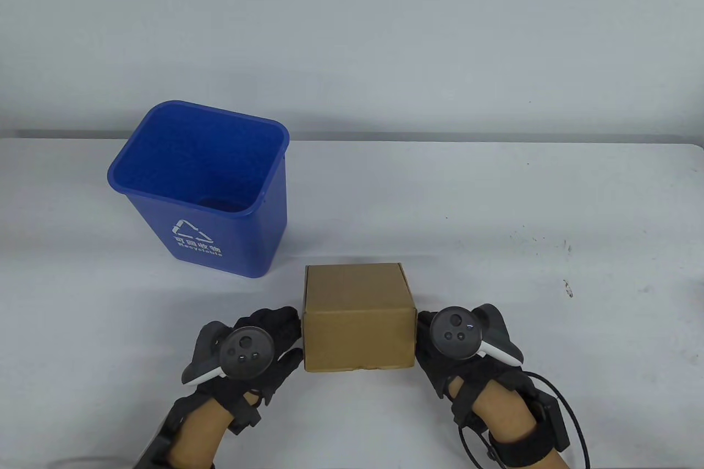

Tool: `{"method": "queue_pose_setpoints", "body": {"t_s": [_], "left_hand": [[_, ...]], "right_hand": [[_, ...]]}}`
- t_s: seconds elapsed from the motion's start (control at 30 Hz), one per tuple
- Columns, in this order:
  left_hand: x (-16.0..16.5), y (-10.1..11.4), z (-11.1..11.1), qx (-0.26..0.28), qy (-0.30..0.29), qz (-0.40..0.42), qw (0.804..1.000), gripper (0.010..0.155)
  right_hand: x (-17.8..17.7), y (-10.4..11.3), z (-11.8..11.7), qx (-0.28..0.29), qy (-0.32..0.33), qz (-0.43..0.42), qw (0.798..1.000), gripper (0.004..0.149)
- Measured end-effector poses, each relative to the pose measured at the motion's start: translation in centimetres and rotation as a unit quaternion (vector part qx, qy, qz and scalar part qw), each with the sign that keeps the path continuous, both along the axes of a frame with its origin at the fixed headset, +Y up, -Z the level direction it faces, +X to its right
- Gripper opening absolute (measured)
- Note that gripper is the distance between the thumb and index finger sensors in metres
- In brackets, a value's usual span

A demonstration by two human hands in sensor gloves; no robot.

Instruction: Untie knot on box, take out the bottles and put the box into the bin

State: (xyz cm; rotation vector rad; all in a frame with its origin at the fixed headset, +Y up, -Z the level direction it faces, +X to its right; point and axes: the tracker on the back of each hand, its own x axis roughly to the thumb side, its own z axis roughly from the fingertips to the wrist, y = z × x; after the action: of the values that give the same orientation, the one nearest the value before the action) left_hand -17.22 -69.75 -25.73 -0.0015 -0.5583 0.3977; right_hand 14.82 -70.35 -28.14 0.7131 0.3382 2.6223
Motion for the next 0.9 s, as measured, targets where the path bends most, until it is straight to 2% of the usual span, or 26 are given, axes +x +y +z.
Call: {"method": "queue_pose_setpoints", "body": {"t_s": [0.17,0.4,0.47,0.53,0.9], "left_hand": [[-0.6,0.3,0.0,0.003,0.001,0.032,0.999,0.055],[-2.0,0.3,-0.1,-0.006,0.007,0.131,0.991,0.051],[-1.9,0.0,-0.2,-0.023,0.001,0.134,0.991,0.049],[-1.8,-0.2,-0.3,-0.038,0.003,0.122,0.992,0.048],[-3.1,0.4,-0.5,-0.036,0.031,0.131,0.990,0.049]], "right_hand": [[0.3,0.7,0.2,0.014,0.003,-0.028,1.000,0.051],[0.1,1.6,0.7,0.030,0.010,-0.059,0.998,0.052],[0.1,1.6,0.8,0.034,0.012,-0.068,0.997,0.062],[0.0,1.5,0.8,0.020,0.011,-0.058,0.998,0.062],[-0.1,1.3,0.8,0.000,0.039,-0.080,0.996,0.060]]}}
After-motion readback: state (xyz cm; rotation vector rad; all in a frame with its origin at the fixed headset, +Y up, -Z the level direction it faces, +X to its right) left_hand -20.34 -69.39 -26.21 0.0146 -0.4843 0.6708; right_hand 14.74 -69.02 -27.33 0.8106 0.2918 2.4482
